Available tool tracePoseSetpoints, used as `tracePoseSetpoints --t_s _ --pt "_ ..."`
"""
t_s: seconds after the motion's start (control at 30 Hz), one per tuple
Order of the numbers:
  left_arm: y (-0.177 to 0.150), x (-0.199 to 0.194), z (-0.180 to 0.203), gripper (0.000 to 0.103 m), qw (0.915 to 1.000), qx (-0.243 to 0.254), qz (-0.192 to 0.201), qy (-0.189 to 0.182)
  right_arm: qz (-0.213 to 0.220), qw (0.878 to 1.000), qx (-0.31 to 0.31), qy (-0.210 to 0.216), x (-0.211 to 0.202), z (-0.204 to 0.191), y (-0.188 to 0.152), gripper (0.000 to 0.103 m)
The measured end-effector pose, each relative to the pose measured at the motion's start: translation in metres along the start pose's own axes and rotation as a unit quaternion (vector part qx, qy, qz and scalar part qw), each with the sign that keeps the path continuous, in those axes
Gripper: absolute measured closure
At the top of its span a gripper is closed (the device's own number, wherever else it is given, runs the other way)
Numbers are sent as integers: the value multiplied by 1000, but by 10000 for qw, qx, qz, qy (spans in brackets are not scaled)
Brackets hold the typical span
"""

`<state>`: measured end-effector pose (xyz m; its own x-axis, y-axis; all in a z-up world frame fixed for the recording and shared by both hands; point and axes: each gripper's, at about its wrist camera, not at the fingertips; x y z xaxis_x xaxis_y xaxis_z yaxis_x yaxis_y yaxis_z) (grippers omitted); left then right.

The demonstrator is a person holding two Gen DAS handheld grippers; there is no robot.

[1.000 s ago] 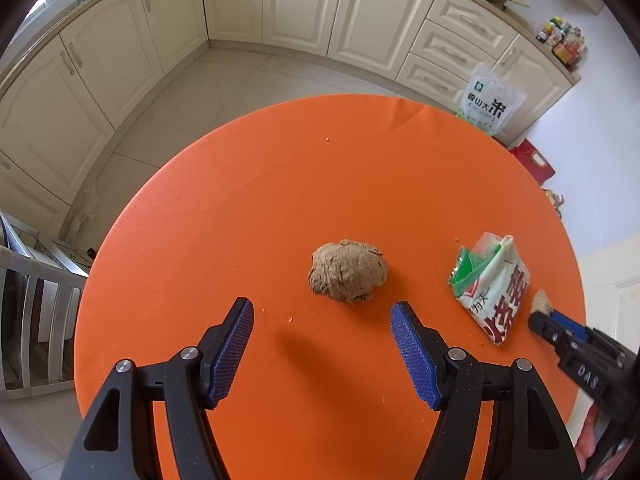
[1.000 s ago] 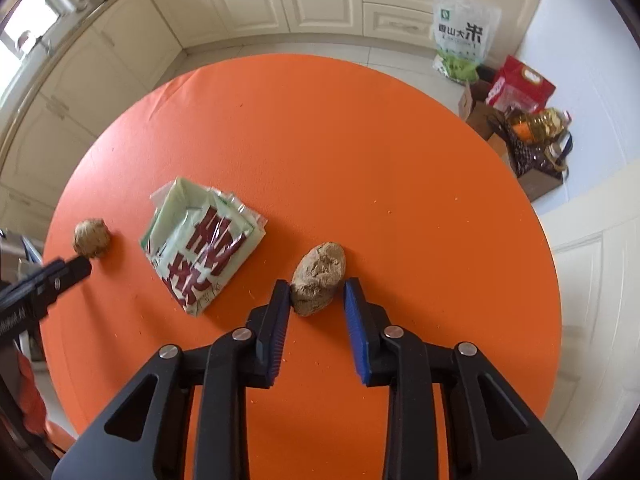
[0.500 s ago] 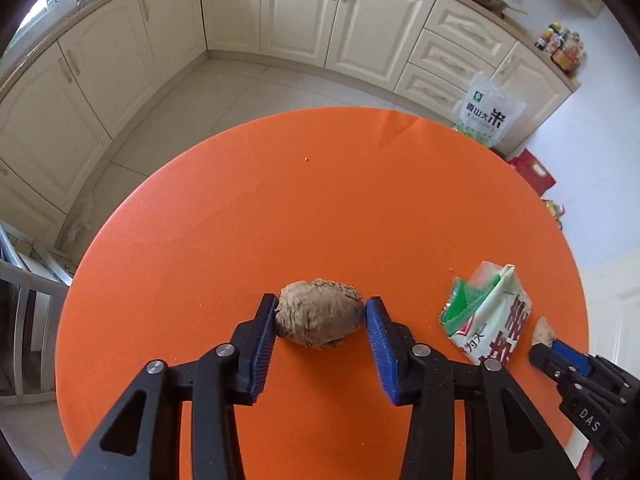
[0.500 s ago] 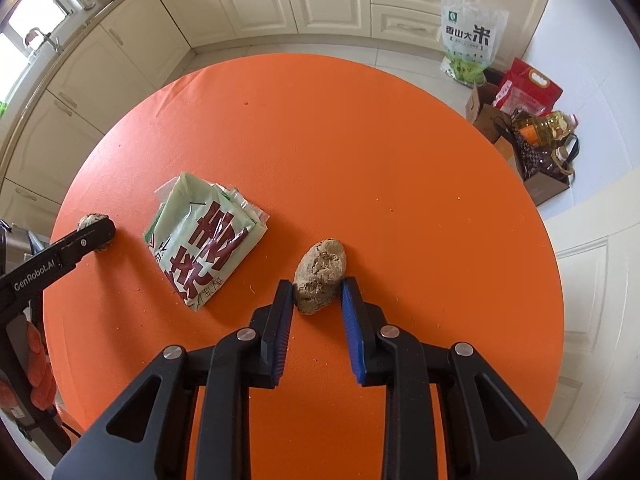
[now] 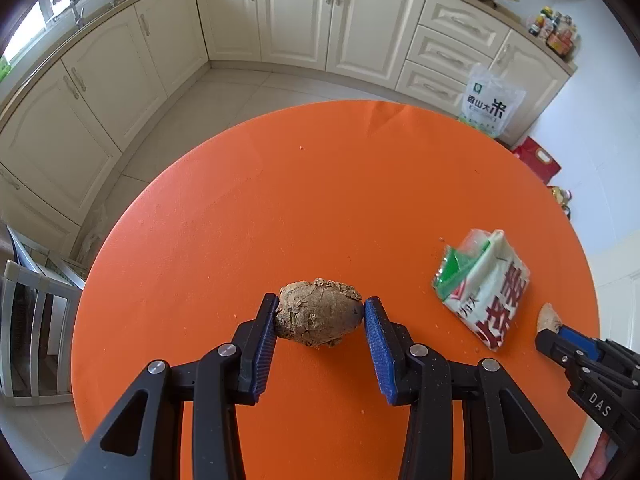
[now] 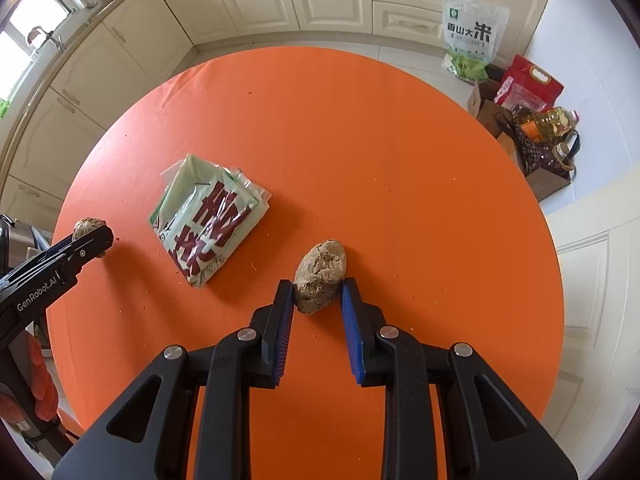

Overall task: Collect trash
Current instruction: 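Grasp the smaller potato with the right tool while left holds potato, then carry both potatoes to the blue bin and open both tools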

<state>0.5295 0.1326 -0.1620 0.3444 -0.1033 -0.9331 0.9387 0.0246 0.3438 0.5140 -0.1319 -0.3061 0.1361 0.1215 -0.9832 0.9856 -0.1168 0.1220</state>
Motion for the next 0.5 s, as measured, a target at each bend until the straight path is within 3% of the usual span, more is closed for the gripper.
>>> tracePoseSetpoints --t_s 0.5 --pt "-53 -61 52 64 9986 479 182 -115 372 9987 315 -134 -66 41 -50 79"
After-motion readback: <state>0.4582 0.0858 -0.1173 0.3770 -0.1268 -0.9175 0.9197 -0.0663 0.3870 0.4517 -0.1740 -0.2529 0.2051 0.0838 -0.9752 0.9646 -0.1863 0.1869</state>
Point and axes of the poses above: each gripper's, at about its wrist camera, not at the fingertips, and x roughly the way its jaws point, z to its right, y to its top, and after that the axes turned 2 degrees about -y, right-handed
